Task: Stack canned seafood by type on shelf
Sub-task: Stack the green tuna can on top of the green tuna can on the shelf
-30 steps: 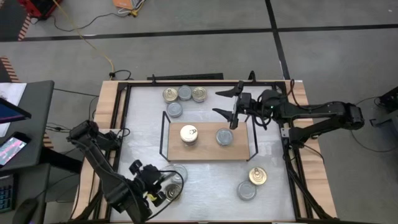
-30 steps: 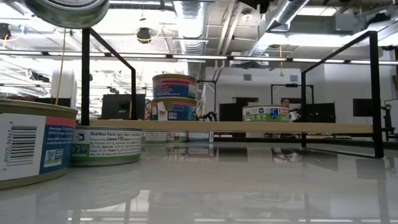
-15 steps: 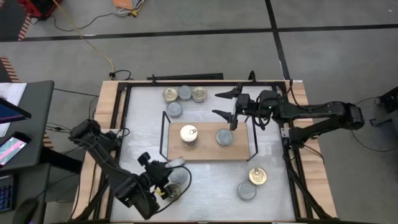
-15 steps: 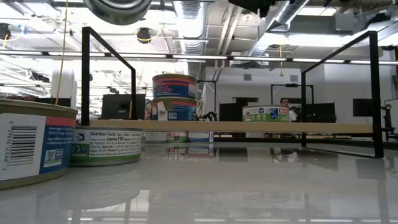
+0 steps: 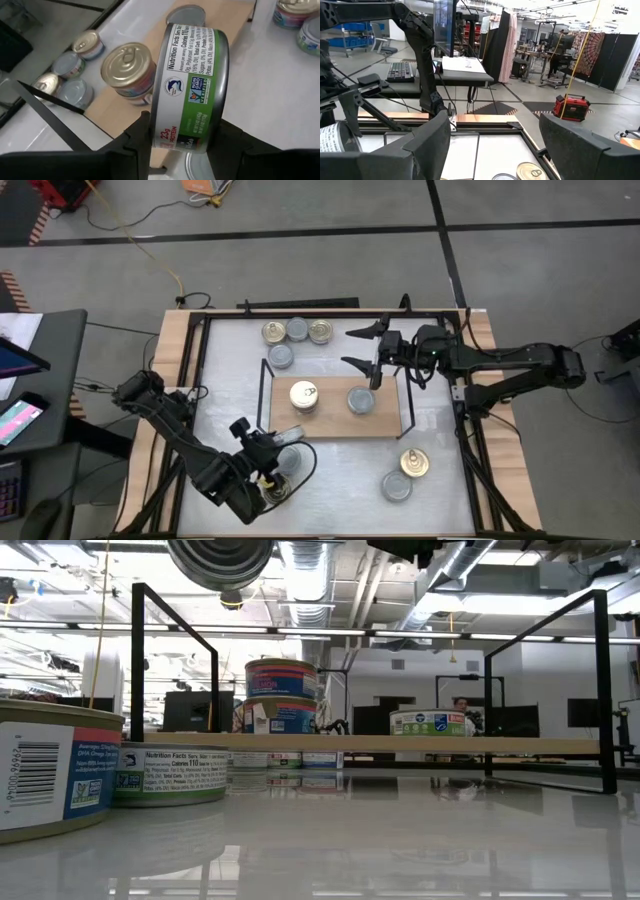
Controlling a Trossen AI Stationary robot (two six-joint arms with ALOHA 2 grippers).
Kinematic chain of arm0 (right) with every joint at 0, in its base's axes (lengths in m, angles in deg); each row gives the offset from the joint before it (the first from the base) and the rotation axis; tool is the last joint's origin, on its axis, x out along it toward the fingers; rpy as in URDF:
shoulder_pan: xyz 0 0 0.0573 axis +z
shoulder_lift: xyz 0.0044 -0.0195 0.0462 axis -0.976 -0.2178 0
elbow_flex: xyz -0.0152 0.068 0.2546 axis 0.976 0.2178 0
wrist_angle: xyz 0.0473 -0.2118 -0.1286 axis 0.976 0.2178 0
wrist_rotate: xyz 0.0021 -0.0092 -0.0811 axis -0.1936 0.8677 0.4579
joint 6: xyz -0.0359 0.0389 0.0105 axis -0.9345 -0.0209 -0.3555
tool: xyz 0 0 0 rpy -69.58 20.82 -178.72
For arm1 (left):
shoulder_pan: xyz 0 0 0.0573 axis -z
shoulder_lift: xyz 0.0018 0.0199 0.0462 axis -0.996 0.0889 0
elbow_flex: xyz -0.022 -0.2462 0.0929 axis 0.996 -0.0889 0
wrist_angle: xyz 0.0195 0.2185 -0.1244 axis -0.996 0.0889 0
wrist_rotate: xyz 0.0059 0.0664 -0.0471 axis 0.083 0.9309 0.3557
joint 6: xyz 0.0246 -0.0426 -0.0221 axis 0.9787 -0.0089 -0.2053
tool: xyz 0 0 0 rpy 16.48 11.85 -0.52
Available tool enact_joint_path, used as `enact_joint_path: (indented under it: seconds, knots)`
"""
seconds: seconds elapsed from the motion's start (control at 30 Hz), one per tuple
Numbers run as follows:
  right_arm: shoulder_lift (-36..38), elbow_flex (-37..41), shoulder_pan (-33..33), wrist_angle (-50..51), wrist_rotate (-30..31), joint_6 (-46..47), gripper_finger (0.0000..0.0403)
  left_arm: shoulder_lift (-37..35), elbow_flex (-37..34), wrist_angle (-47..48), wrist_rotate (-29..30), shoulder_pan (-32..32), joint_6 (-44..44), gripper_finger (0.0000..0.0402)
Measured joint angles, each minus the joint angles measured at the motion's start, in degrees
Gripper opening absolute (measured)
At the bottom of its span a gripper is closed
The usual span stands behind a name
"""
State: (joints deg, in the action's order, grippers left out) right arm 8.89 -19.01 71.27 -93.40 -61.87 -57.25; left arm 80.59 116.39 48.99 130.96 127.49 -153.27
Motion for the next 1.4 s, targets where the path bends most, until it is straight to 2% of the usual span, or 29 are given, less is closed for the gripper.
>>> enact_joint_path:
  seconds: [0.43,0.93,1.4]
  knots:
    - [0.0,0.0,0.0,0.0,0.0,0.0,0.0329,0.0,0.0,0.1,2.5,-1.3,2.6,0.0138]
    - [0.0,0.0,0.0,0.0,0.0,0.0,0.0329,0.0,0.0,-3.7,4.5,-4.8,13.7,0.0138]
    - [0.0,0.0,0.0,0.3,0.0,-0.5,0.0329,0.0,0.0,-3.8,7.2,-4.8,15.9,0.0141]
